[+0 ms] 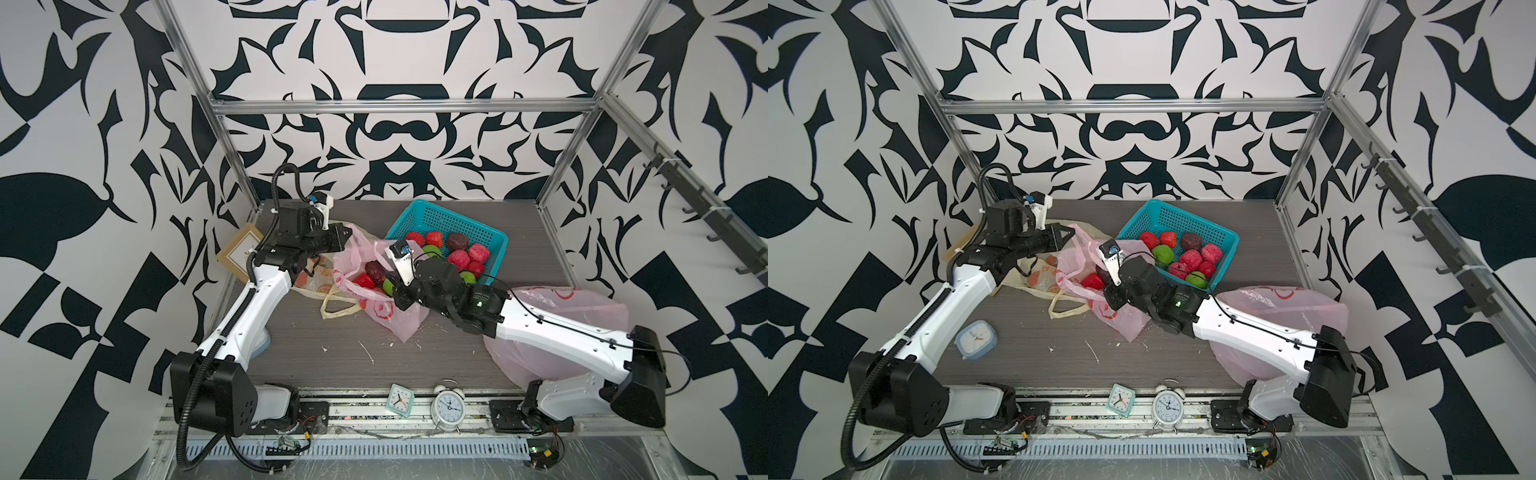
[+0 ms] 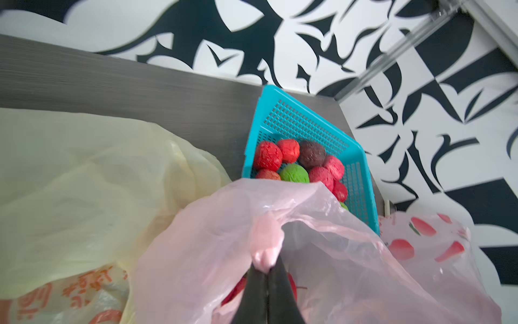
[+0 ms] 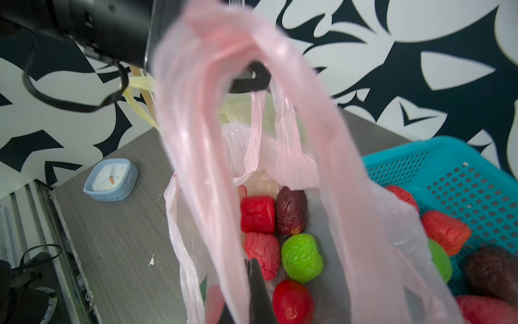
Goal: Untie the knot of a plastic bag & take out the apple
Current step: Untie the plastic bag at the center of the board.
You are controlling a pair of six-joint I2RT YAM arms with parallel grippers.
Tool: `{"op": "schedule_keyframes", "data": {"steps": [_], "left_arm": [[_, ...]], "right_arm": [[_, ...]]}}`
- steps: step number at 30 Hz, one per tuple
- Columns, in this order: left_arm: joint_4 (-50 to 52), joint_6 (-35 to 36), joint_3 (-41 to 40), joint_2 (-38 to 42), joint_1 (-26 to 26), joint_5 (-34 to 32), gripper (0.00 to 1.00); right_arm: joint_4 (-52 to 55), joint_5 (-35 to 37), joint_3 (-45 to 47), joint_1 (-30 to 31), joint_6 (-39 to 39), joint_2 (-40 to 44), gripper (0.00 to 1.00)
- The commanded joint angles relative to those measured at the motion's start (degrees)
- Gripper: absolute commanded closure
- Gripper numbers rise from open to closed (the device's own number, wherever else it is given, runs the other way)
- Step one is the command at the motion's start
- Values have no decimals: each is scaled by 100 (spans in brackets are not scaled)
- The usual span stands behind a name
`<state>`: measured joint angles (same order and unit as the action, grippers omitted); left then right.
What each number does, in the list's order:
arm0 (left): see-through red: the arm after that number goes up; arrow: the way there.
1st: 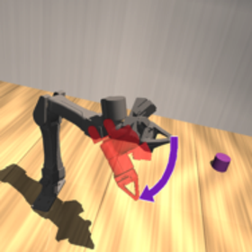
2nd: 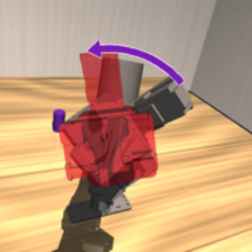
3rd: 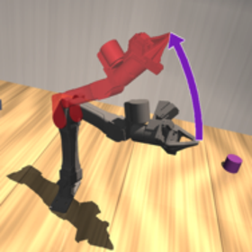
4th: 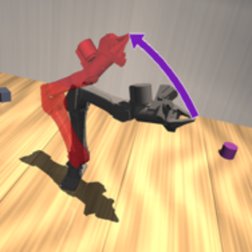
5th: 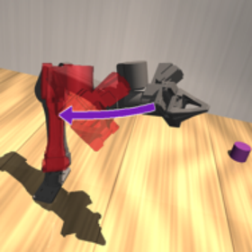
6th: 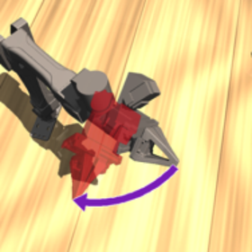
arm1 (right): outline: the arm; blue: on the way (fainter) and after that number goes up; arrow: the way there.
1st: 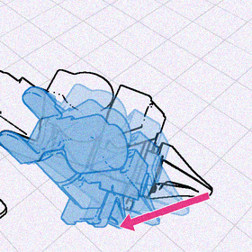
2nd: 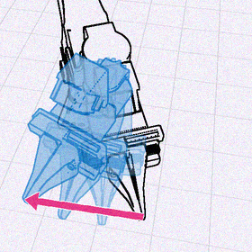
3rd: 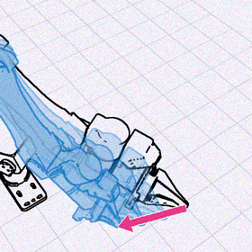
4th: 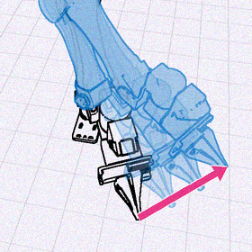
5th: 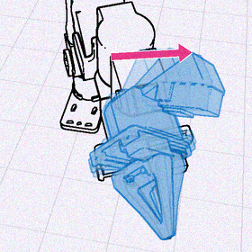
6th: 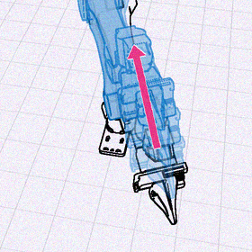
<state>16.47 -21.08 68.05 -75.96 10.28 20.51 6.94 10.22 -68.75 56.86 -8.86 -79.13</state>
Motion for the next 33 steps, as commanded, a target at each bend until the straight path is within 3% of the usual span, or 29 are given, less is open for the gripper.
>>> {"op": "schedule_keyframes", "data": {"steps": [1, 4, 8, 12, 18, 23, 28, 31, 33], "left_arm": [[-169, -176, 216, 516, -559, -347, 100], [-61, -203, 211, 804, -1099, -497, 100], [87, -221, -16, 1170, -1631, -445, 100], [156, -247, -571, 1469, -1809, -456, 100], [285, -485, -1529, 1868, -1846, -118, 100], [617, -546, -2004, 2161, -1837, 741, 100], [1452, -268, -2004, 2569, -1842, 700, 100], [1675, -218, -2066, 2597, -1837, 773, 100], [1686, -257, -2175, 2557, -1840, 927, 100]], "right_arm": [[-226, -362, -714, -380, 420, -93, 100], [-215, -482, -921, -596, 465, -88, 100], [-258, -198, -516, -703, 512, 358, 100], [-163, 280, 318, -863, 276, 986, 100], [85, 421, 1526, -1341, -838, 1563, 100], [257, -166, 1557, -1631, -1410, 1173, 100], [607, -1019, 1144, -2155, -1756, 735, 100], [523, -1910, 1221, -2578, -2082, 567, 79], [332, -2491, 1348, -2797, -2338, 416, 75]]}}
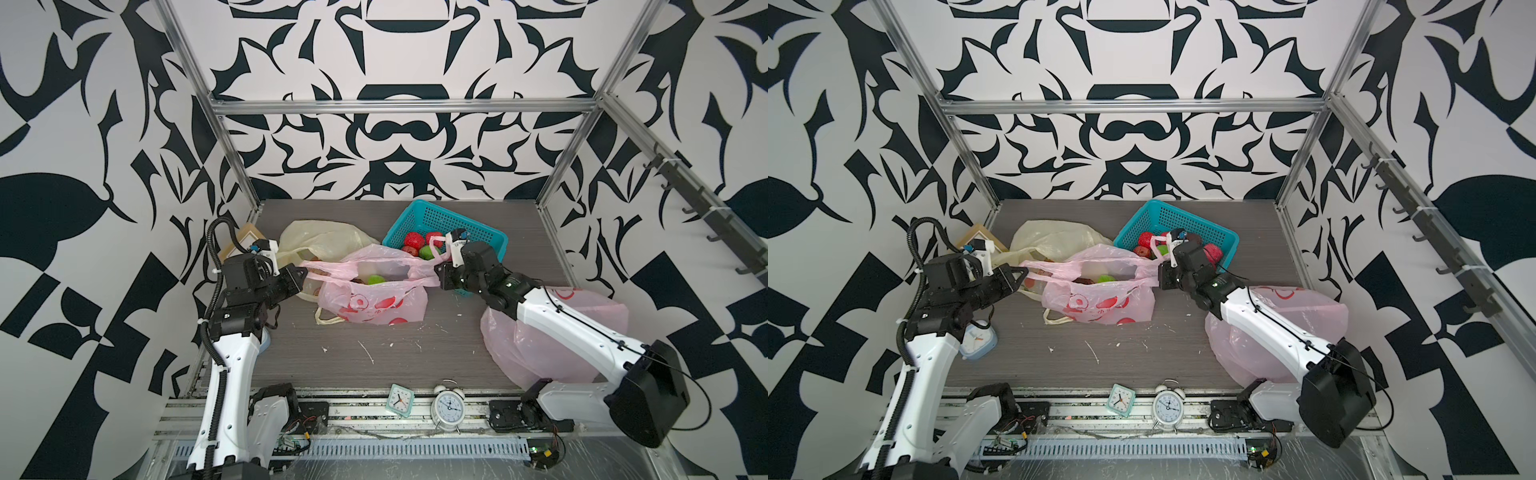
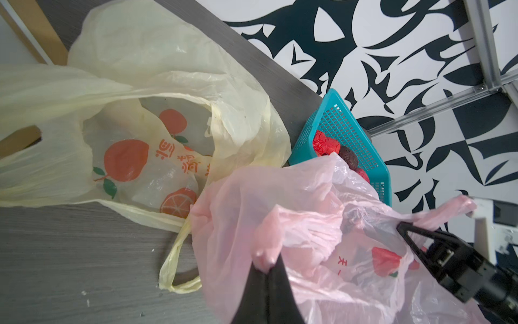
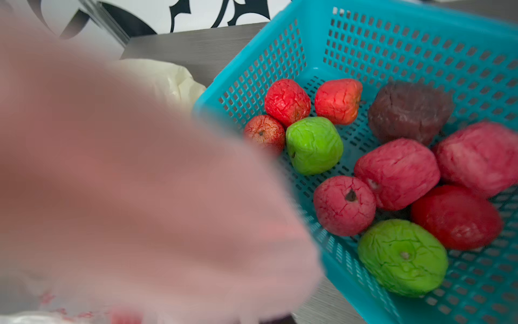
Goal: Untie the knot of a plastic bag & take out the apple
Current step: Untie the plastic bag at the center of the board.
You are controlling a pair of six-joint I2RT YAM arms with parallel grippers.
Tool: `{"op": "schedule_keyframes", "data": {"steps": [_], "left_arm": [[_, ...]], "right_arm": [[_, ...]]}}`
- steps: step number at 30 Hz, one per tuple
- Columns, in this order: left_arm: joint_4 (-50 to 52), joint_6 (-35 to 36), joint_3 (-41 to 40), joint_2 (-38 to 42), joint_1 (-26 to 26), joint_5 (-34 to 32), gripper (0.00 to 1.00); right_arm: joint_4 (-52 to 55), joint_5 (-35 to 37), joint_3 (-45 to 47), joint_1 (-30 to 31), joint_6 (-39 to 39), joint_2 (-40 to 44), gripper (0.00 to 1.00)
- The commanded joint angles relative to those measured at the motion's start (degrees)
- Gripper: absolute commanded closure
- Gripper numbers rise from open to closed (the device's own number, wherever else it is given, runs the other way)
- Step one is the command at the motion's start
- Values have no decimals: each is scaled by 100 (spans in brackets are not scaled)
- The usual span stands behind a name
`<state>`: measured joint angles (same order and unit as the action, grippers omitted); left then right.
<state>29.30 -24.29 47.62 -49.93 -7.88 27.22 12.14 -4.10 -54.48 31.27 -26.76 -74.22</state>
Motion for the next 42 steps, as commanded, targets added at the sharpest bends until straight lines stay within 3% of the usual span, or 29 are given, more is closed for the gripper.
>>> {"op": "schedule_keyframes", "data": {"steps": [1, 4, 10, 14, 18, 22, 25, 28, 31, 36, 42], "left_arm": [[375, 32, -206, -81, -26, 346, 100], [365, 28, -181, -165, -23, 499, 100], [489, 124, 877, -6, -12, 270, 70], [713, 206, 1863, -136, 45, 257, 62], [736, 92, 2545, -324, 628, 233, 73], [690, 66, 2844, -666, 2151, -317, 93], [651, 5, 2826, -1225, 3234, -454, 99], [527, -69, 2594, -1831, 3914, -492, 100], [320, -169, 2301, -2265, 4191, -423, 100], [97, -331, 1698, -2930, 4214, -530, 100], [-59, -689, 756, -2676, 4210, -437, 100]], "right_arm": [[-317, -1376, -47, -304, -624, -176, 75], [-434, -1629, -9, -305, -671, -352, 79], [-649, -1692, 139, -244, -569, -213, 77], [-611, -1810, 87, -210, -449, -186, 76], [-548, -1800, -22, -114, -324, -247, 76], [-463, -1729, -113, -41, -246, -335, 76], [-401, -1642, -134, -33, -237, -349, 76], [-352, -1547, -140, -32, -203, -303, 76], [-249, -1481, -175, -32, -141, -269, 76], [-76, -1357, -268, -58, 4, -192, 76], [386, -1352, -678, -289, 294, -186, 72]]}}
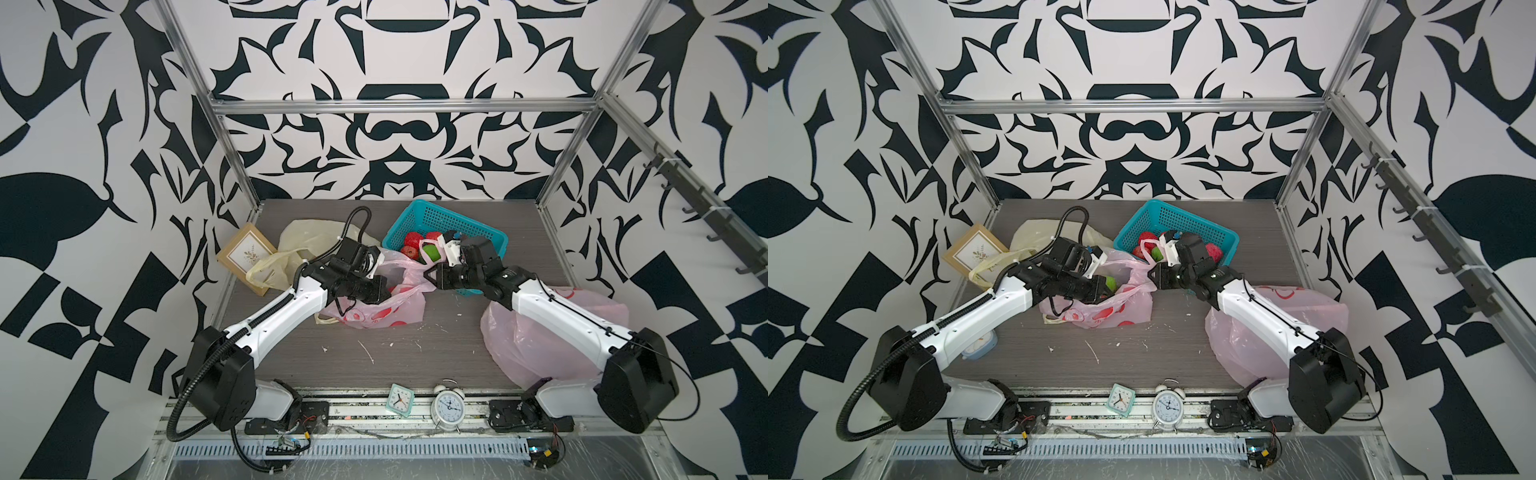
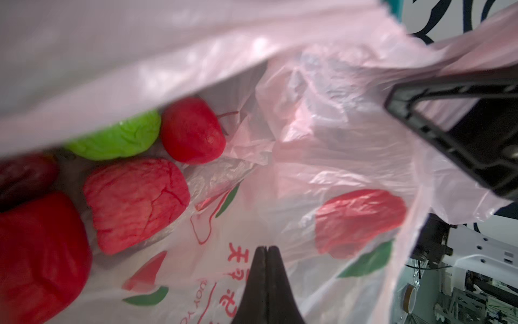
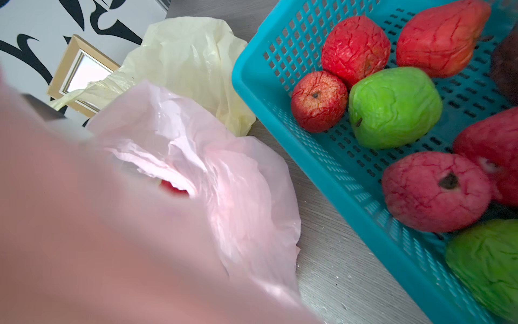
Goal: Untie the knot of a plastic bag & take out the apple
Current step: Untie the plastic bag at the center of the board.
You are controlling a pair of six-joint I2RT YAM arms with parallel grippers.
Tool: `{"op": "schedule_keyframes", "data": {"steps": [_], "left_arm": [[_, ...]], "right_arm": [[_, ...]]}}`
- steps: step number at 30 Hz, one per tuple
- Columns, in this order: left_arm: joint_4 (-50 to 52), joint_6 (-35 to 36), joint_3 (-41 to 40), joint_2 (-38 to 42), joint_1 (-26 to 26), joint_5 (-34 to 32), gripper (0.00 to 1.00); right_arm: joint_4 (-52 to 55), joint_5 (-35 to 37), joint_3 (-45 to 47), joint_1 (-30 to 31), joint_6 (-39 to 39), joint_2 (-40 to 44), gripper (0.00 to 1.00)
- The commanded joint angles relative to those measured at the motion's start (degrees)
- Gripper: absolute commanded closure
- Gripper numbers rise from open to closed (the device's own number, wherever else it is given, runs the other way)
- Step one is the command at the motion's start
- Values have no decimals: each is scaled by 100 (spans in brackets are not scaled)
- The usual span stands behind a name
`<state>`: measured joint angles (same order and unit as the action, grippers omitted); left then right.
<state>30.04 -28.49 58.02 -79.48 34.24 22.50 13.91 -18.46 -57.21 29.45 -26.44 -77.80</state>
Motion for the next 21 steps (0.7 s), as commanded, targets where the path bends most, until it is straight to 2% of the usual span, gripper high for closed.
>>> {"op": "schedule_keyframes", "data": {"steps": [1, 2, 4, 9, 18, 20, 21], "left_arm": [[-179, -331, -456, 374, -5, -11, 100], [-232, -377, -594, 440, -5, -35, 100], [-354, -420, -791, 513, -5, -69, 100], [-533, -349, -679, 362, -5, -114, 100], [-609, -200, -445, 120, -5, -102, 100], [-654, -205, -465, 126, -1, -106, 100], [-672, -215, -476, 134, -3, -111, 100]], "right_arm": [[288, 59, -519, -137, 313, 137, 69], [342, -10, -628, -157, 354, 117, 64], [385, -435, -888, -215, 451, 73, 48], [350, -1512, -1462, -229, 647, 279, 16], [719, -1213, -2125, -234, 1053, 1115, 8], [699, -1493, -2260, -214, 1001, 1107, 12], [580, -1699, -2298, -158, 887, 1059, 20]]}}
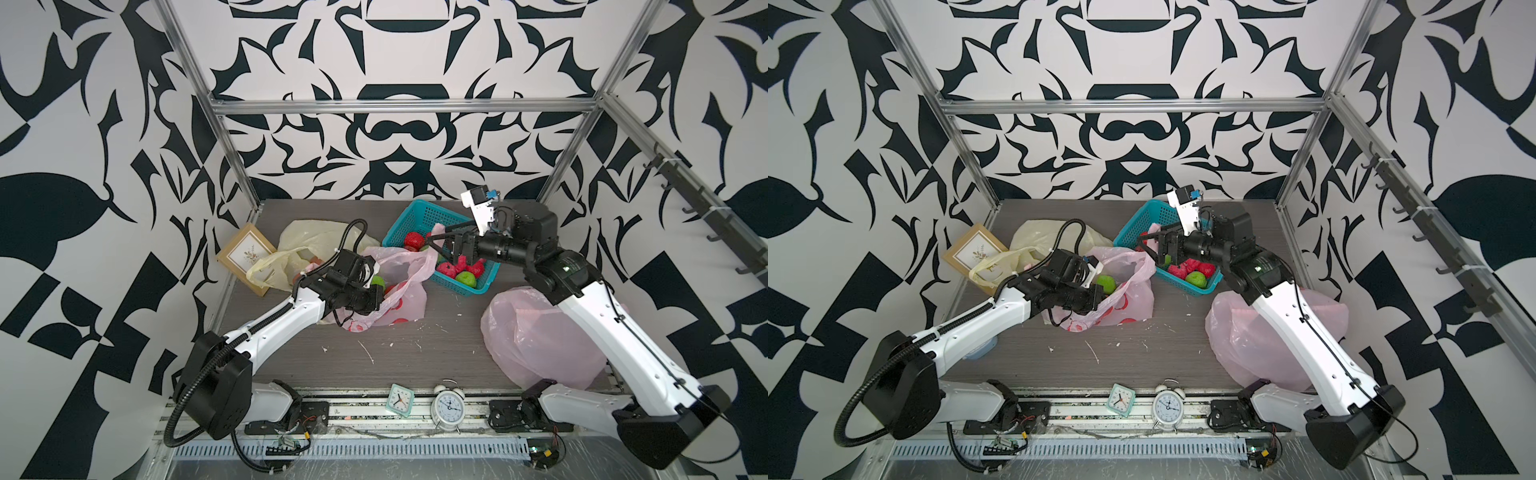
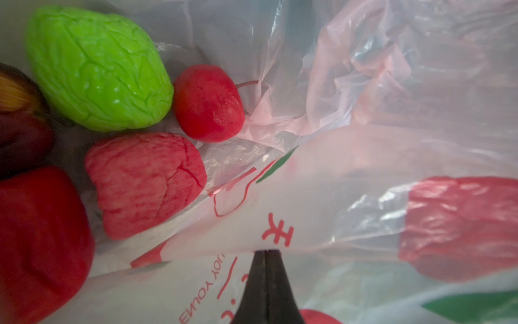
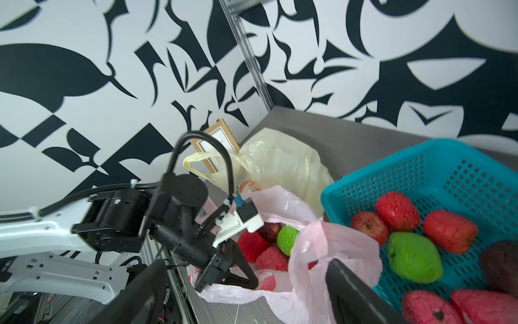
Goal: Untie the knot of a plastic bag & take out the apple
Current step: Untie the plastic bag at the center of the board.
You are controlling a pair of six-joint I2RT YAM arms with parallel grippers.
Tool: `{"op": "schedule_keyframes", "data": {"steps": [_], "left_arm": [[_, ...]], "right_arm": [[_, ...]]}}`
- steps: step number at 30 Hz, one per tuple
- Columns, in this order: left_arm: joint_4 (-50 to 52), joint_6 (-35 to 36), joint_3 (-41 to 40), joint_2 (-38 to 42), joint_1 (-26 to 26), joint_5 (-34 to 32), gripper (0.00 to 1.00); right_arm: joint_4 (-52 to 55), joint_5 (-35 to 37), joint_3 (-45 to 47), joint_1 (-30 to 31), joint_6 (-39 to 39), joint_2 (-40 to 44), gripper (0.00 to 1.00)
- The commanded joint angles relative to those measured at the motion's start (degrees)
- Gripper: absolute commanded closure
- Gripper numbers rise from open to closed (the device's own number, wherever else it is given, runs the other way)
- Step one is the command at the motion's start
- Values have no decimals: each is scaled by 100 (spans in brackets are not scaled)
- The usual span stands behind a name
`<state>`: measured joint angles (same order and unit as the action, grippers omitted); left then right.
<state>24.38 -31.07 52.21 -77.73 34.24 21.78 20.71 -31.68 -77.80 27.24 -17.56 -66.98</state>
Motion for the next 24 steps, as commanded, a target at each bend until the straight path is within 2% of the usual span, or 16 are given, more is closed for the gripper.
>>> {"op": "schedule_keyframes", "data": {"steps": [1, 3, 5, 7, 10, 15, 24], "left_arm": [[-123, 33, 90, -40, -4, -42, 100], [-152, 22, 73, -41, 2, -58, 100], [-179, -5, 53, -63, -5, -27, 100], [-192, -17, 35, -66, -5, -16, 100], [-223, -46, -50, 2, 0, -54, 100], [-161, -57, -182, 118, -4, -198, 100], [-168, -215, -471, 191, -14, -220, 100]], "right_arm": [[-238, -548, -266, 166, -110, -108, 30], [-399, -584, -336, 602, -239, -370, 49], [-419, -415, -434, 1099, -216, -735, 63], [-452, -135, -473, 1490, -241, -1150, 70], [-487, 514, -287, 1713, -386, -1577, 78], [-425, 2042, 307, 2033, -523, -1802, 80], [-310, 2857, 430, 2126, -465, -2732, 82]]}}
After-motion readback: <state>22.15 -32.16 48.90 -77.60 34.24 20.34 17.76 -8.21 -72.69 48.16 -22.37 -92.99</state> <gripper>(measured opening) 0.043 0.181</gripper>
